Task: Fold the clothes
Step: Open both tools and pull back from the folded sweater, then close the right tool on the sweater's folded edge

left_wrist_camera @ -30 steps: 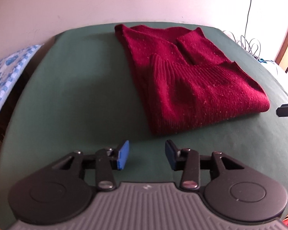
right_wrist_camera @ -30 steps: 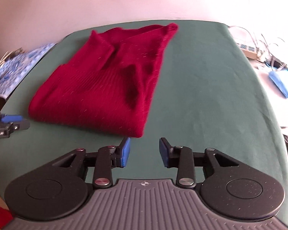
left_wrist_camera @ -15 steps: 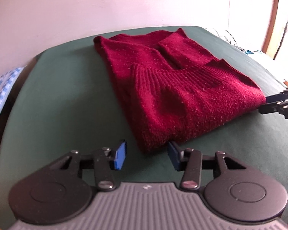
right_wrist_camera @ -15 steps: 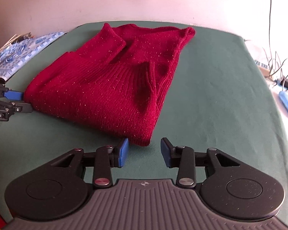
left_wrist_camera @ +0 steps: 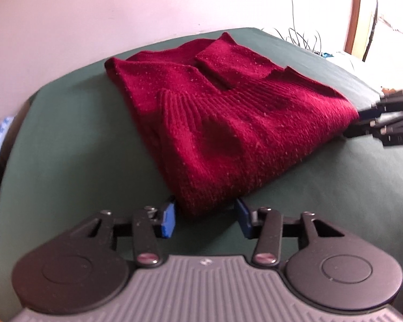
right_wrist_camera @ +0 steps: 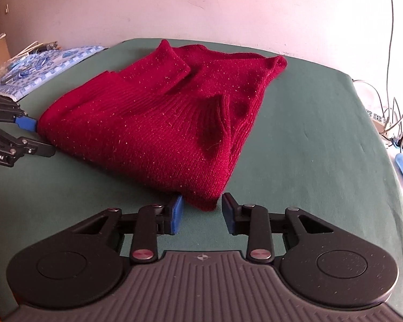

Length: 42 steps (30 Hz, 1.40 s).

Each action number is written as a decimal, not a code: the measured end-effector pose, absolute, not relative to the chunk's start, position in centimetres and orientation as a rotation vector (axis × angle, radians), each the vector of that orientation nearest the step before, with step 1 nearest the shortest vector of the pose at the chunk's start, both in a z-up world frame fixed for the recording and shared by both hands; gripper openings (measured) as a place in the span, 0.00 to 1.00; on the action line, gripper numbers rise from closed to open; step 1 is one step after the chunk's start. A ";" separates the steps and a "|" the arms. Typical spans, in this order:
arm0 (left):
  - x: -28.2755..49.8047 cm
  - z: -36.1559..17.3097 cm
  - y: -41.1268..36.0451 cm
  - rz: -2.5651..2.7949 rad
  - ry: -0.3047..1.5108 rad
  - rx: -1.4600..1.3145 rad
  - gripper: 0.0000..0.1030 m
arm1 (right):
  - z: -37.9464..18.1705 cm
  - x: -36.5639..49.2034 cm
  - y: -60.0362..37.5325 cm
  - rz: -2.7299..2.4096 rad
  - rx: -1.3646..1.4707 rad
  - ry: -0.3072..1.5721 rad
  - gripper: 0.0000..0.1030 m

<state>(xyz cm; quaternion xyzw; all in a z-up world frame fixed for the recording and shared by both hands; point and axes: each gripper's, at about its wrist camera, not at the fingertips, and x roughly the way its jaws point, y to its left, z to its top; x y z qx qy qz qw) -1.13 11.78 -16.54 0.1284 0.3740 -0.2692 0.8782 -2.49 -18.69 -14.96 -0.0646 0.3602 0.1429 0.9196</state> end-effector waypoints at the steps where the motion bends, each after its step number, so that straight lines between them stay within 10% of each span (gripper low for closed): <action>1: -1.0 -16.5 11.8 -0.563 0.781 0.264 0.47 | -15.0 -2.5 -18.7 0.294 -0.134 0.737 0.33; 10: -0.1 -16.6 12.2 -0.571 0.792 0.226 0.48 | -15.1 -1.9 -18.6 0.313 -0.118 0.712 0.26; 22: -0.2 -15.9 13.1 -0.554 0.781 0.134 0.17 | -14.2 -1.7 -18.7 0.324 -0.102 0.703 0.11; 42: -3.3 -13.7 14.0 -0.596 0.767 0.088 0.14 | -12.4 -6.2 -20.1 0.368 -0.077 0.763 0.10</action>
